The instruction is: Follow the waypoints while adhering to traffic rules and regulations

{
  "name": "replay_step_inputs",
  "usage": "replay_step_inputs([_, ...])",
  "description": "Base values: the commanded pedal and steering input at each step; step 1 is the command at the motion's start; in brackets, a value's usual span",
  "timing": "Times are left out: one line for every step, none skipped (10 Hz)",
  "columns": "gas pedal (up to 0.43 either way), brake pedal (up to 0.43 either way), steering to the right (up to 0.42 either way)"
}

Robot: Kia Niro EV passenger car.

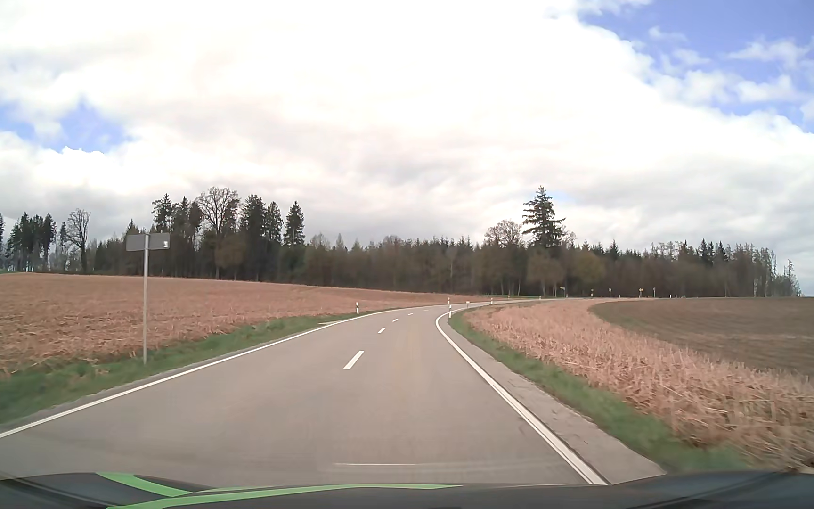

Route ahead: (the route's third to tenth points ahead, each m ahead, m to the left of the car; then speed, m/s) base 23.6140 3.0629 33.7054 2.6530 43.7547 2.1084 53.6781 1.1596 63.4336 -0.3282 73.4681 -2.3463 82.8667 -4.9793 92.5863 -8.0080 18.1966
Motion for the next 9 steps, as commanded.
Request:
replay_step_inputs([0.150,0.000,0.001])
replay_step_inputs([0.150,0.000,0.002])
replay_step_inputs([0.150,0.000,0.004])
replay_step_inputs([0.150,0.000,0.006])
replay_step_inputs([0.150,0.000,0.006])
replay_step_inputs([0.150,0.000,0.006])
replay_step_inputs([0.150,0.000,0.006])
replay_step_inputs([0.150,0.000,0.006])
replay_step_inputs([0.150,0.000,0.006])
